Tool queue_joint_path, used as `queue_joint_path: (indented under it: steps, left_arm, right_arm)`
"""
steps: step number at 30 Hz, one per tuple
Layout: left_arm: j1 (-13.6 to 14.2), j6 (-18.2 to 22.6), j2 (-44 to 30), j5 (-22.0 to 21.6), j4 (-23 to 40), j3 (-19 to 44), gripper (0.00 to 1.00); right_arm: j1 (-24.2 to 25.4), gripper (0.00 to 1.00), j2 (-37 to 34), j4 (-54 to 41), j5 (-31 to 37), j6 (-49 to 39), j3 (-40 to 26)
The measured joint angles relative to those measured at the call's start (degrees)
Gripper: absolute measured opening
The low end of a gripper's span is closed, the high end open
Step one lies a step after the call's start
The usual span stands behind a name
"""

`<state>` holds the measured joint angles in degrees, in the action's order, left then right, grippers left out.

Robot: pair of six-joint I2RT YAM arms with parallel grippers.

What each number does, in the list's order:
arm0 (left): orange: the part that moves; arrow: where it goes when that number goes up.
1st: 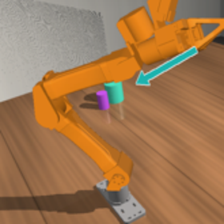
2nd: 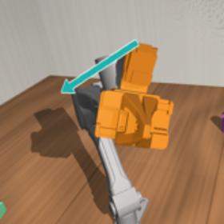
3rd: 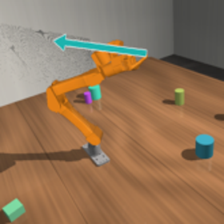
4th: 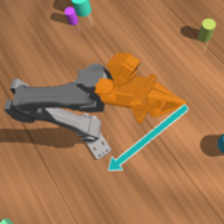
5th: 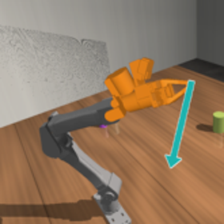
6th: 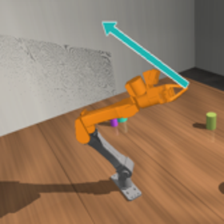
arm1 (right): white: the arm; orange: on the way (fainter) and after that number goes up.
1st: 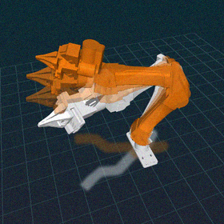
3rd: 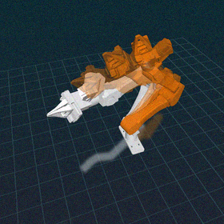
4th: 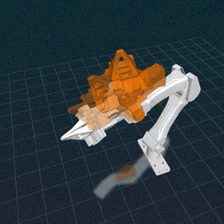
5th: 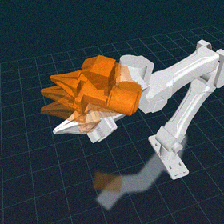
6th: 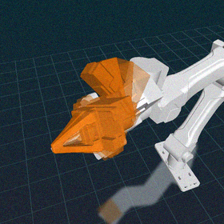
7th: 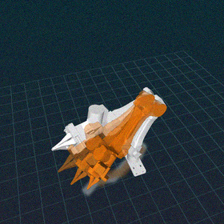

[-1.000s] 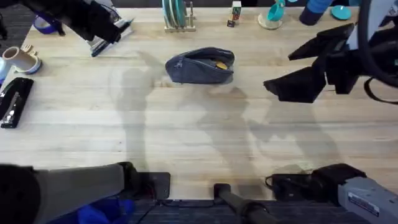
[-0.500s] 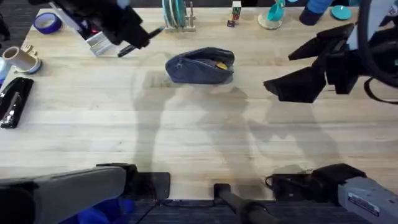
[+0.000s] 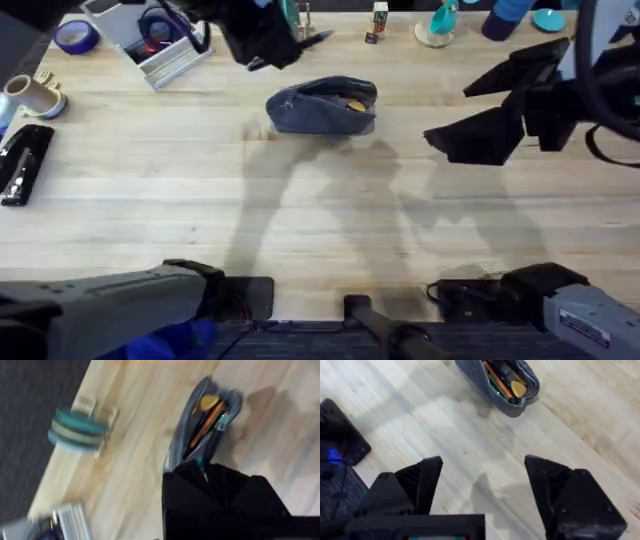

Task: Unzip the bag, pick up the pens from the table one at a time and place them inside, then zip the bag closed.

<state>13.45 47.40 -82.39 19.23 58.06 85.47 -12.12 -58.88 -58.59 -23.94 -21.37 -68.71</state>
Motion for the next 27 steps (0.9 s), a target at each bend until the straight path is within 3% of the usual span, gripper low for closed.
queue_joint_path:
  steps: [5, 13, 27]
  left_arm:
    - [2.4, 4.5, 0.0, 5.5, -2.1, 0.0, 0.041]
    - [3.1, 6.9, -0.2, 12.6, -5.8, 0.0, 0.041]
    - [3.3, 7.3, -3.1, 15.7, -7.8, 0.0, 0.041]
  right_arm:
    - [0.0, 0.997, 0.0, 0.0, 0.0, 0.0, 0.0]
    - [0.0, 0.996, 0.0, 0.0, 0.0, 0.0, 0.0]
    - [0.0, 0.996, 0.0, 0.0, 0.0, 0.0, 0.0]
